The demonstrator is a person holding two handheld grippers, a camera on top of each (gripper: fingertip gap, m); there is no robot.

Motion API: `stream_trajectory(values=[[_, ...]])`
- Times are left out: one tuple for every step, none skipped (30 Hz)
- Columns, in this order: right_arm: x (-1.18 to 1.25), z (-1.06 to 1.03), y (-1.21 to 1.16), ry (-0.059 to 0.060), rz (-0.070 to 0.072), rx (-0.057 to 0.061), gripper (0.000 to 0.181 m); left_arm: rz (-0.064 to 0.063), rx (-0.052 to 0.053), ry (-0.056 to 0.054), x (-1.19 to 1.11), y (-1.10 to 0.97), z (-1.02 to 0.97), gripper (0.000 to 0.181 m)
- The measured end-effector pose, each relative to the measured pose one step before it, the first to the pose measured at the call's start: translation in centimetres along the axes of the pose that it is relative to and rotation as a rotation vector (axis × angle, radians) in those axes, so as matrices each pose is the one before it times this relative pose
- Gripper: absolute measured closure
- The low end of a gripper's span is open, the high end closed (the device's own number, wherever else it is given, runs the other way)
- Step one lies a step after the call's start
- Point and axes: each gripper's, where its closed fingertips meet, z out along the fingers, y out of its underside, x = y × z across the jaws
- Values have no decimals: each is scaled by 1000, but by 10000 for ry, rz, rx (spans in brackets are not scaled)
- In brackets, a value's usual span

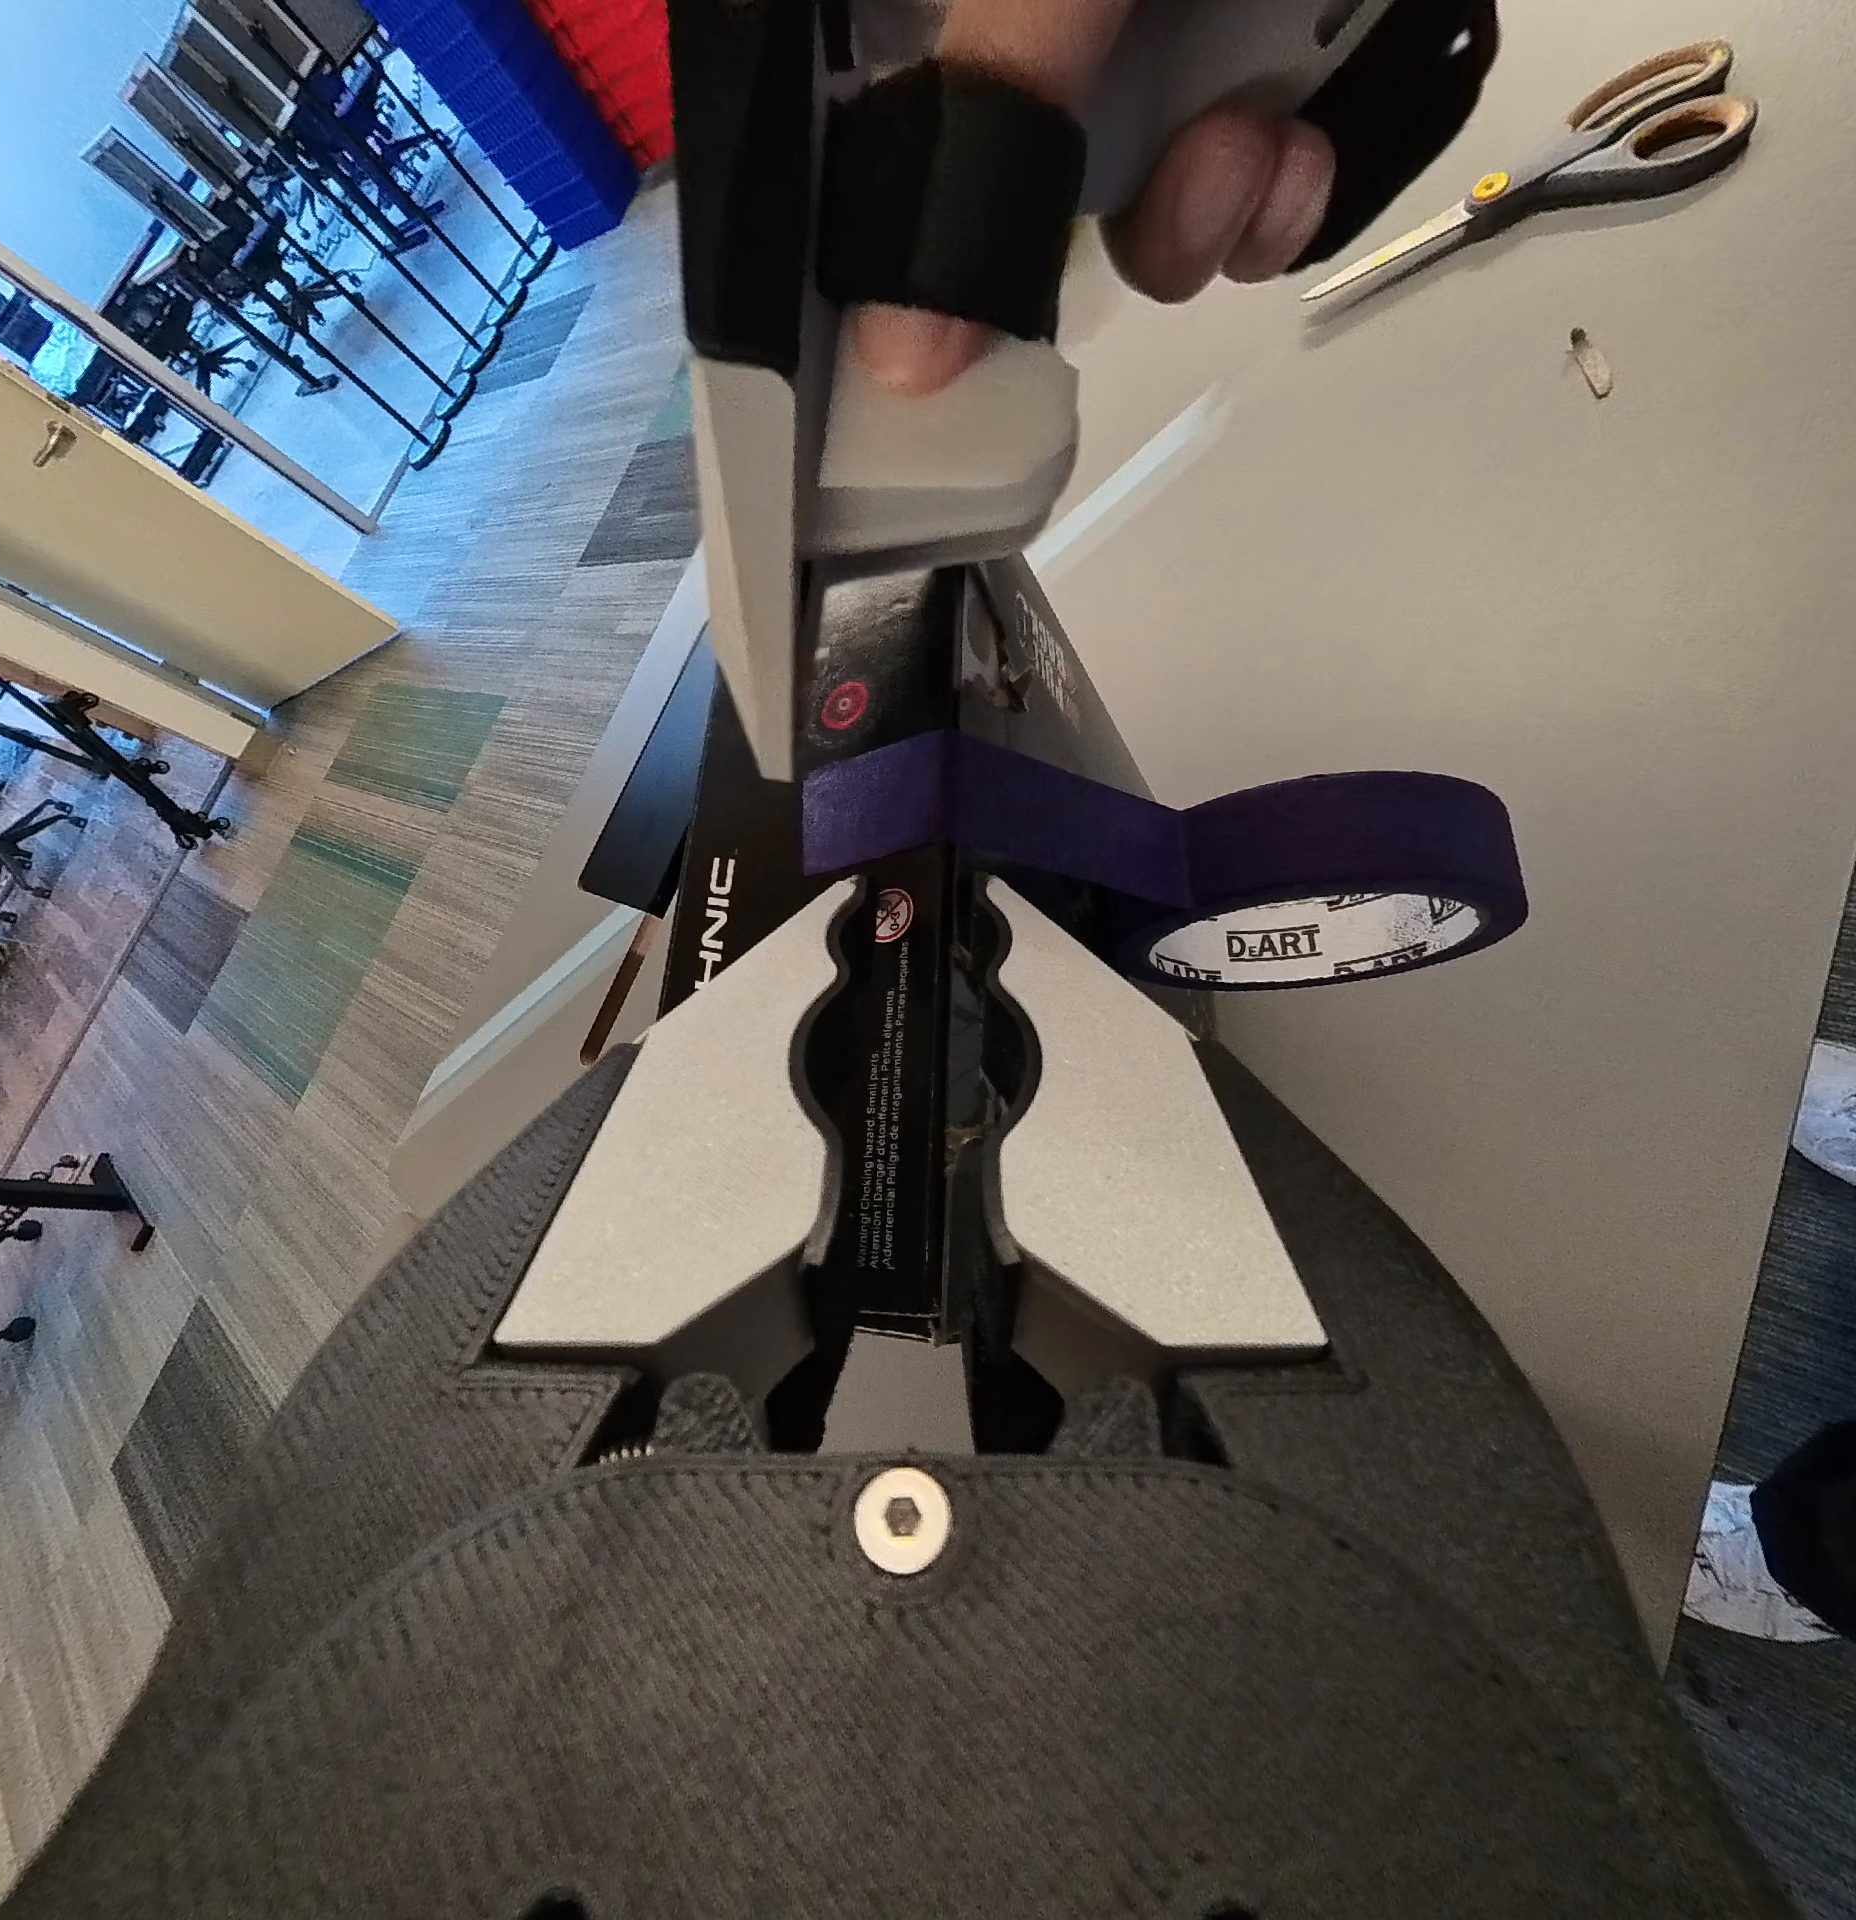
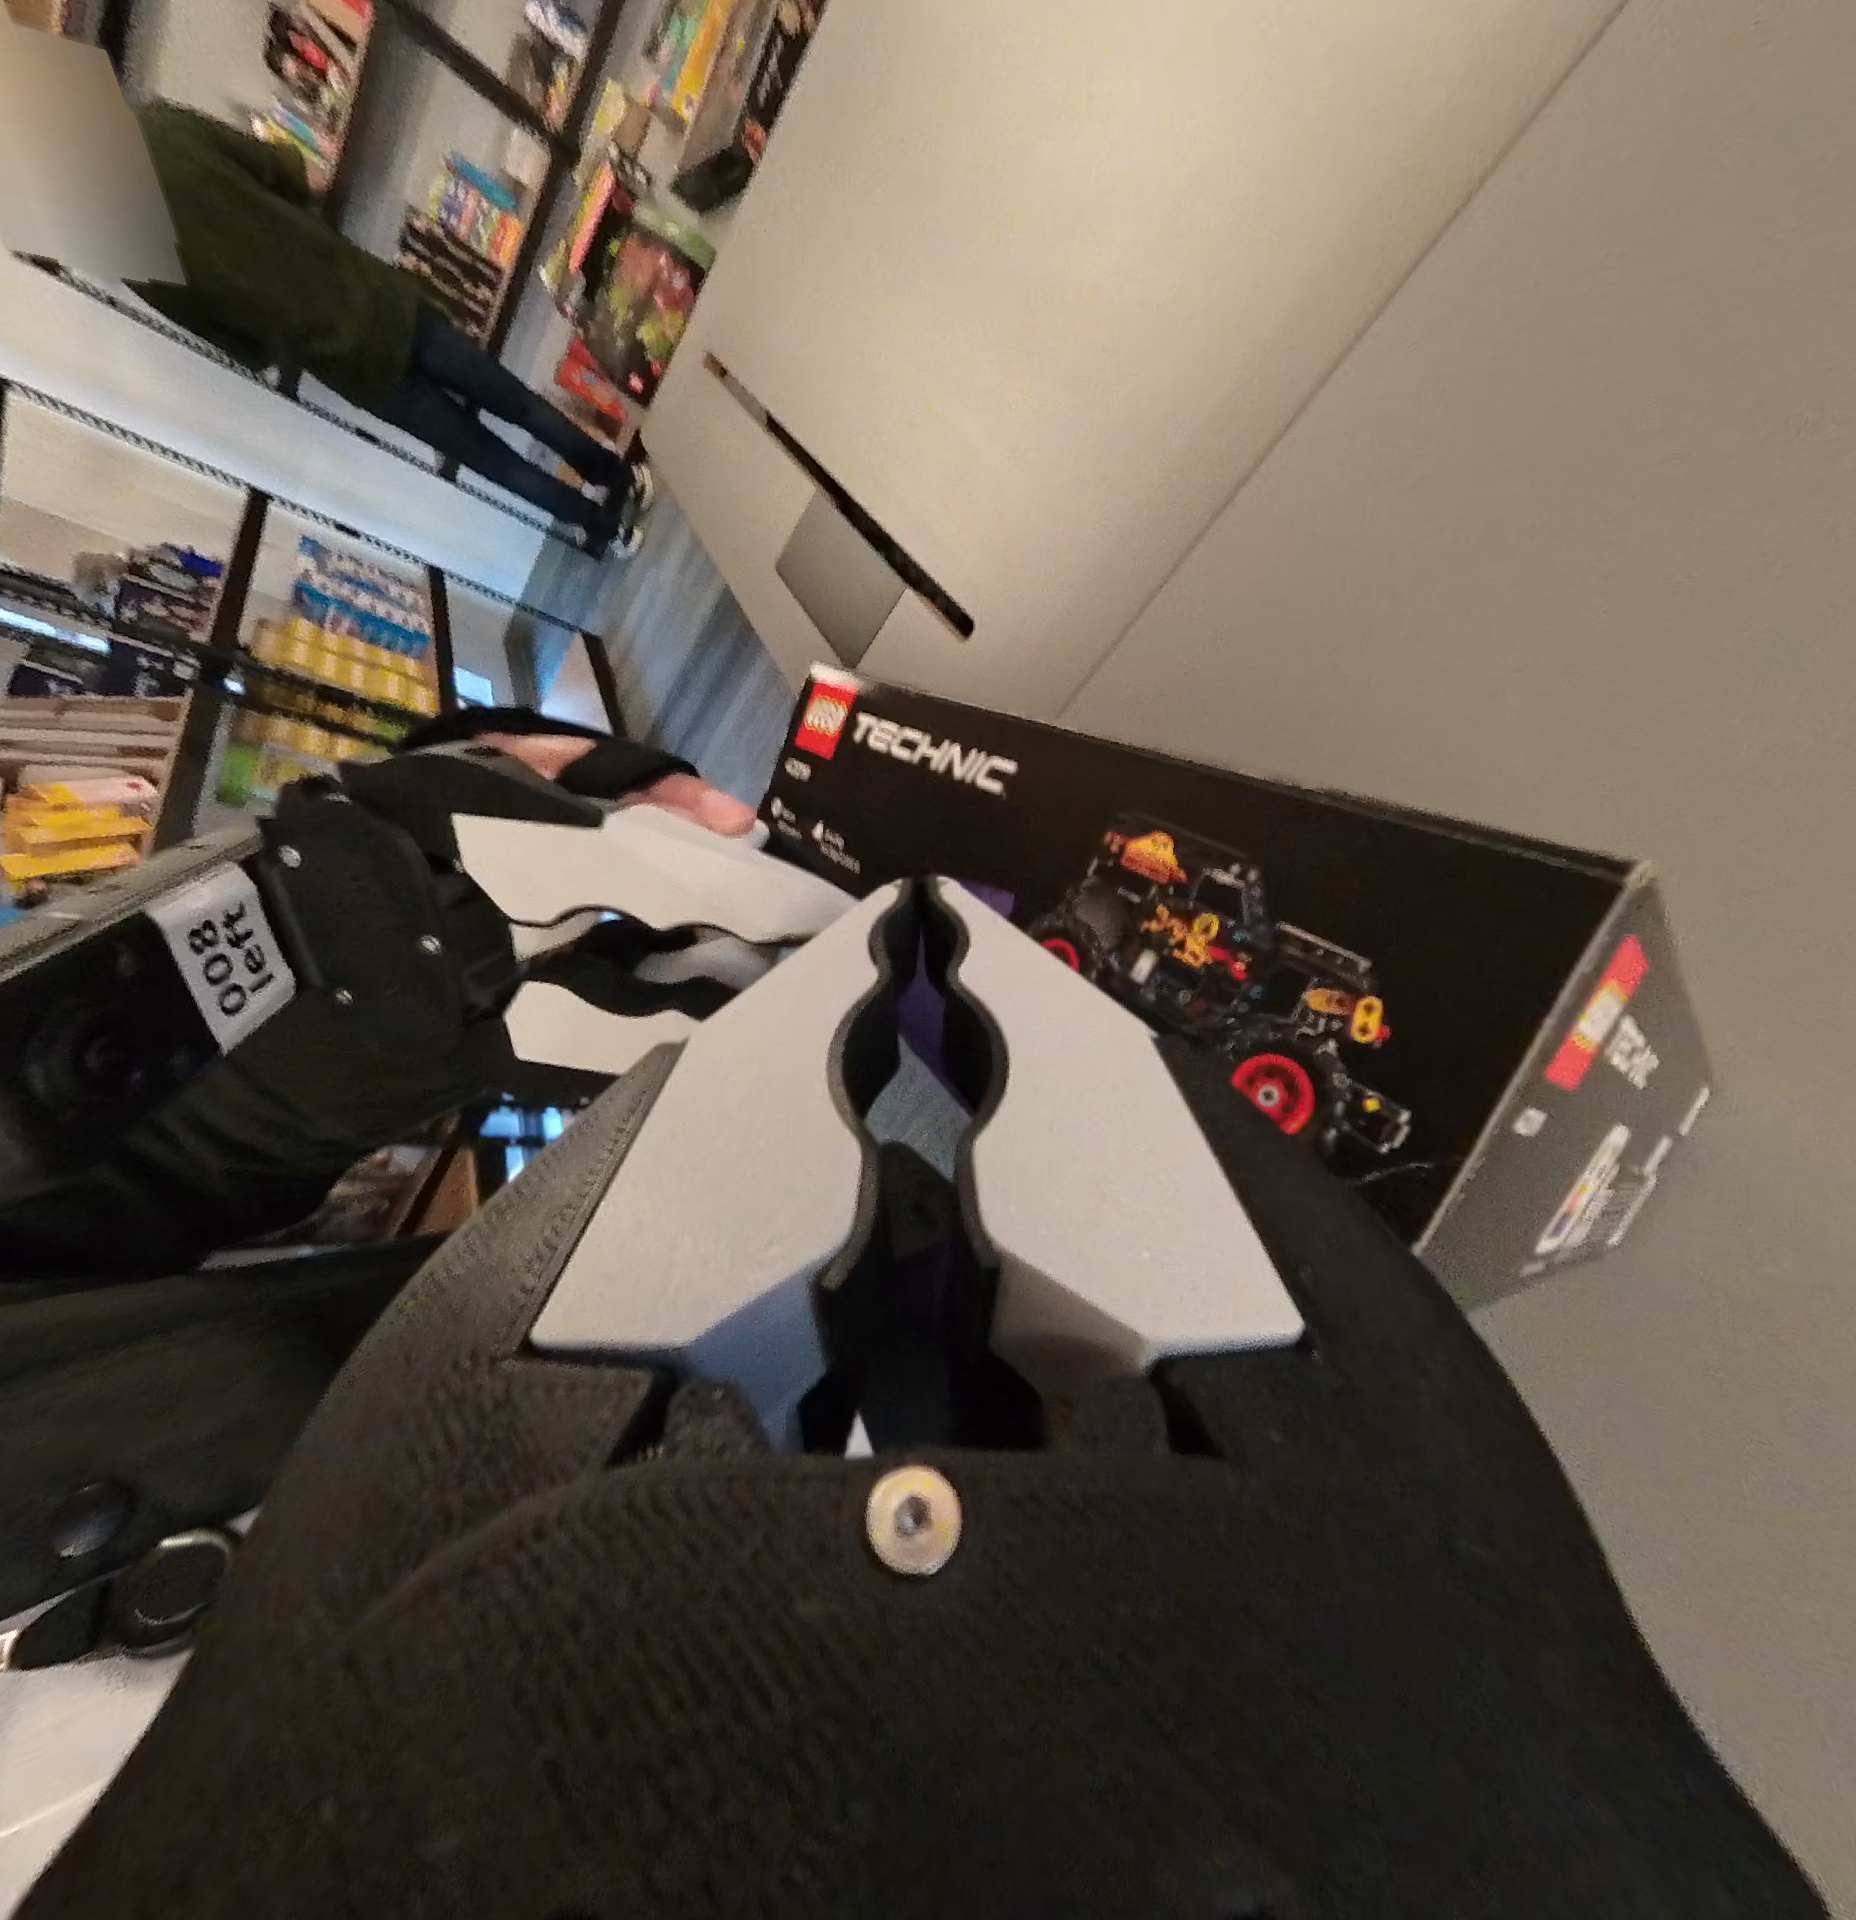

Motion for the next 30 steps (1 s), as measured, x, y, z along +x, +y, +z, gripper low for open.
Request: stream_trajectory(values=[[629,240,673,390,-36,-391,181,4,2,-3,-3,5,6,166],[149,89,-8,68,-77,19,181,-2,3,5,-13,-5,3,166],[202,-69,-201,25,281,123,181,-9,-5,13,2,7,-3,166],[182,-79,-177,-10,247,100,181,-4,-9,7,0,-2,8,166],[148,-70,-111,-25,146,88,181,4,-5,-1,-4,6,-3,166],[114,-85,-97,-30,159,123,181,-2,2,3,6,-3,2,166],[194,-140,-200,44,157,194,181,-12,5,8,6,-5,-7,166],[227,-221,-323,114,116,267,181,-4,3,-1,11,-3,-9,166],[-27,-183,-237,11,16,229,181,8,7,-7,6,-4,-4,166],[-654,-26,-15,-357,135,104,181,6,4,-7,8,0,-6,166],[-819,162,181,-474,342,-27,181,9,4,-12,12,-2,4,166],[-568,360,373,-324,305,-171,181,21,9,-17,-4,-3,-1,166],[-124,468,435,-59,169,-254,181,29,8,-17,-3,-1,12,166],[419,473,450,271,55,-309,181,21,2,4,-10,3,-7,166],[51,413,150,7,-6,-172,181,-2,-11,32,15,20,-4,166],[-103,276,-69,-90,370,-53,181,-25,0,20,-12,-2,-1,166],[-52,215,-120,-46,242,-40,181,0,-3,5,-15,4,-1,166],[-26,185,-92,27,34,-57,181,23,-8,-14,-18,22,1,166],[0,109,-1,94,-47,-84,181,14,7,-9,-4,7,4,166],[10,9,54,147,-96,-106,181,-5,9,10,8,-2,1,166],[27,-6,138,159,-171,-115,181,2,-2,25,38,-3,-17,166],[-11,-58,217,95,-76,-116,181,11,-1,-1,13,7,-10,166],[-80,-82,341,-9,19,-173,181,15,16,-22,-10,9,-4,166],[-82,-75,333,-66,82,-160,181,19,16,-22,5,2,-10,166],[-72,-83,306,-85,104,-133,181,13,1,-3,13,-13,-8,166],[35,-135,114,-24,84,-15,181,7,10,28,63,-24,-26,166],[51,-141,92,-14,44,2,181,11,11,0,23,-7,-13,166],[-18,-124,227,-59,31,-96,181,-6,13,-30,-50,44,-8,166],[-106,-63,362,-128,46,-169,181,-5,25,-22,-62,22,9,166],[-55,-66,216,-105,68,-27,181,4,3,-3,-33,7,11,166]])
